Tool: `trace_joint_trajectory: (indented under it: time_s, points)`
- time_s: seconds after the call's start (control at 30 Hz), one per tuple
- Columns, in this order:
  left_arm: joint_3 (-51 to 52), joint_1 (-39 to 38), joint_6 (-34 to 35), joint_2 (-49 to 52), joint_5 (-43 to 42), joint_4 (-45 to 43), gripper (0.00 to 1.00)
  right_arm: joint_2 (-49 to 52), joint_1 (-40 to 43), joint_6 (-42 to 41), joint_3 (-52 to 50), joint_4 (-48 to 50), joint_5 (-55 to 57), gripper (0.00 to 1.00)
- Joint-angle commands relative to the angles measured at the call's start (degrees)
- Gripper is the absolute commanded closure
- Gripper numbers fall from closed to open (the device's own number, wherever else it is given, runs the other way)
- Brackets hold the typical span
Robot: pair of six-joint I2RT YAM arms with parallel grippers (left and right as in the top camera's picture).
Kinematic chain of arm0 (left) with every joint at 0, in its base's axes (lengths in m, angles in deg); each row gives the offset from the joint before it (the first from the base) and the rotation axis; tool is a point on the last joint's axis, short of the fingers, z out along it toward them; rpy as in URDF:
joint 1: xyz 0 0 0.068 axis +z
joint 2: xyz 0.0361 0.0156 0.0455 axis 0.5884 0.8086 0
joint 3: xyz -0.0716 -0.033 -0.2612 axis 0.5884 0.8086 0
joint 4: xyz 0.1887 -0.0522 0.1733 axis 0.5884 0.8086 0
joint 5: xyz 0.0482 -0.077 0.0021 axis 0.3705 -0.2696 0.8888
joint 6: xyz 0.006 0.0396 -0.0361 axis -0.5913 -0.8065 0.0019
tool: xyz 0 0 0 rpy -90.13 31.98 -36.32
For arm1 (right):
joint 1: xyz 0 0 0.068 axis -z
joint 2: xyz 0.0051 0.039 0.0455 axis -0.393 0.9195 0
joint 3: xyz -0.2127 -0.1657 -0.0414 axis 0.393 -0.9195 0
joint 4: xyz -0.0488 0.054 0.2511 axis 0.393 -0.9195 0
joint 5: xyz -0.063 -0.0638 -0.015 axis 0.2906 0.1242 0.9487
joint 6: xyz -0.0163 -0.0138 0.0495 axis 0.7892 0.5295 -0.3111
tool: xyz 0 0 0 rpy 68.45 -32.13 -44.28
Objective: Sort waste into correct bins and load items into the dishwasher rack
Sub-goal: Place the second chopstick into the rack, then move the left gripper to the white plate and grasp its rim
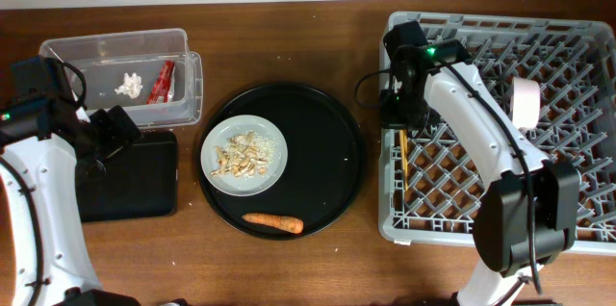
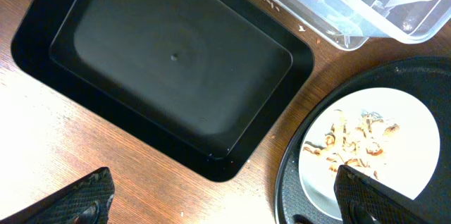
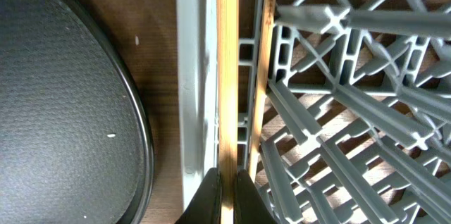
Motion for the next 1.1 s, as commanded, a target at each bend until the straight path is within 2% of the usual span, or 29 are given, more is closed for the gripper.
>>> trace_joint_trajectory:
  time_s: [0.0, 0.03, 0.13, 0.47, 0.57, 0.67, 0.77, 0.9, 0.93, 0.97, 1.07]
  points:
    - [-0.13, 0.28, 0.81, -0.44, -0.24, 0.02, 0.01, 0.17, 0.26, -0.02, -1.31, 0.46, 1.14, 0.95]
    - [-0.13, 0.28, 0.81, -0.44, -0.24, 0.02, 0.01, 0.17, 0.26, -0.02, -1.36, 0.46, 1.14, 0.95]
    - [-0.13, 0.28, 0.81, -0.44, -0.24, 0.02, 0.01, 0.17, 0.26, -0.02, -1.36, 0.44, 1.11, 0.83]
    - [-0.13, 0.28, 0.76, -0.44, -0.94, 0.0, 0.01, -2.14, 0.28, 1.73, -0.2, 0.55, 1.09, 0.7]
    - [-0.13, -0.31, 0.72, -0.44, -4.74, -0.63, 0.01, -7.43, 1.84, 1.73, 0.85, 1.81, -1.46, 0.51]
    - [-0.13, -4.59, 0.74, -0.44, -4.74, -1.7, 0.01, -11.91, 6.58, 1.99, 0.83, 1.51, -5.27, 0.42]
    - [-0.13, -12.52, 0.74, 0.13, -4.72, -3.15, 0.01, -13.81, 12.24, 7.3, 0.83, -1.81, -9.51, 0.39]
    - [0.66, -23.19, 0.76, 2.67, -5.03, -2.97, 0.01, -13.99, 19.85, 8.35, 0.83, -6.88, -9.44, 0.32]
    - [0.72, -26.56, 0.81, 4.17, -8.33, -2.78, 0.01, -13.99, 22.67, 8.39, 0.83, -7.93, -9.44, 0.31]
    - [0.72, -29.38, 2.45, 5.64, -12.63, -2.8, 0.01, -13.99, 24.2, 8.37, 0.83, -8.72, -9.51, 0.31]
    - [0.72, -34.64, 12.63, 8.72, -15.47, -1.9, 0.01, -13.99, 25.66, 8.37, 0.81, -9.03, -9.49, 0.31]
